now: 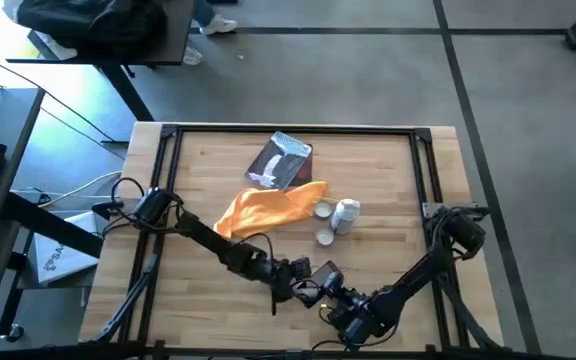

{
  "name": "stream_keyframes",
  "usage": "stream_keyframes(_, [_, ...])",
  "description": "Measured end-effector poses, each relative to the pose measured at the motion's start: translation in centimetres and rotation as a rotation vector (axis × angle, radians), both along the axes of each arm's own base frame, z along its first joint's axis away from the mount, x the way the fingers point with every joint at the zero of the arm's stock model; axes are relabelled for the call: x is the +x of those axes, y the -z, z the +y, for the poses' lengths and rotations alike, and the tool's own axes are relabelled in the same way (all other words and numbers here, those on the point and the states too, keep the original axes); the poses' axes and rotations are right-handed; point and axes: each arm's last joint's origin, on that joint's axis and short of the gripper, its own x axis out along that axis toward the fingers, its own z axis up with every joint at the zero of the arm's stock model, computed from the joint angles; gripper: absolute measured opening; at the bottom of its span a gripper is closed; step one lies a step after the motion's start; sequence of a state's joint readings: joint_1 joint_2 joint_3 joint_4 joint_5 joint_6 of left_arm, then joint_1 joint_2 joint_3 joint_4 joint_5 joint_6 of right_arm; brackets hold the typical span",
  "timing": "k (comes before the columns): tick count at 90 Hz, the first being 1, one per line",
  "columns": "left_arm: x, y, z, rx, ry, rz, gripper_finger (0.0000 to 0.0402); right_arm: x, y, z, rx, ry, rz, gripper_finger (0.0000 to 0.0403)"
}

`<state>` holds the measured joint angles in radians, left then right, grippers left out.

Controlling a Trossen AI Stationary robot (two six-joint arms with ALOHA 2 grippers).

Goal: Apply microfiber cloth
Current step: Spray the pink phone using the white spray bottle

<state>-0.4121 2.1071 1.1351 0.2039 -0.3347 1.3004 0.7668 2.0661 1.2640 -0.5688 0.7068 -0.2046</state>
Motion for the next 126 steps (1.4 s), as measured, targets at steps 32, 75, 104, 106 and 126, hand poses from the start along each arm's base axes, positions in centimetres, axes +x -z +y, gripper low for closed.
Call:
stream_keyframes(32, [0.3, -0.2, 0.2, -0.037, 0.085, -0.010, 0.0129, 1.0, 0.0, -0.8, -0.018, -0.017, 0.001, 0.0188])
stream_keyframes(75, [0.7, -0.7, -0.3, -0.295, 0.049, -0.035, 0.0129, 1.3, 0.1, -0.7, -0.074, -0.008, -0.077, 0.0188])
stream_keyframes(104, [0.7, -0.4, -0.4, -0.658, -0.282, -0.004, 0.0129, 1.0, 0.0, -0.2, -0.032, -0.006, -0.078, 0.0111])
stream_keyframes(106, [0.7, -0.4, -0.4, -0.672, -0.302, -0.002, 0.0129, 0.9, 0.0, -0.1, -0.035, -0.013, -0.076, 0.0103])
stream_keyframes(126, [0.4, -0.3, -0.7, -0.739, -0.449, -0.021, 0.0129, 0.6, -0.2, 0.3, -0.046, -0.032, -0.084, 0.0019])
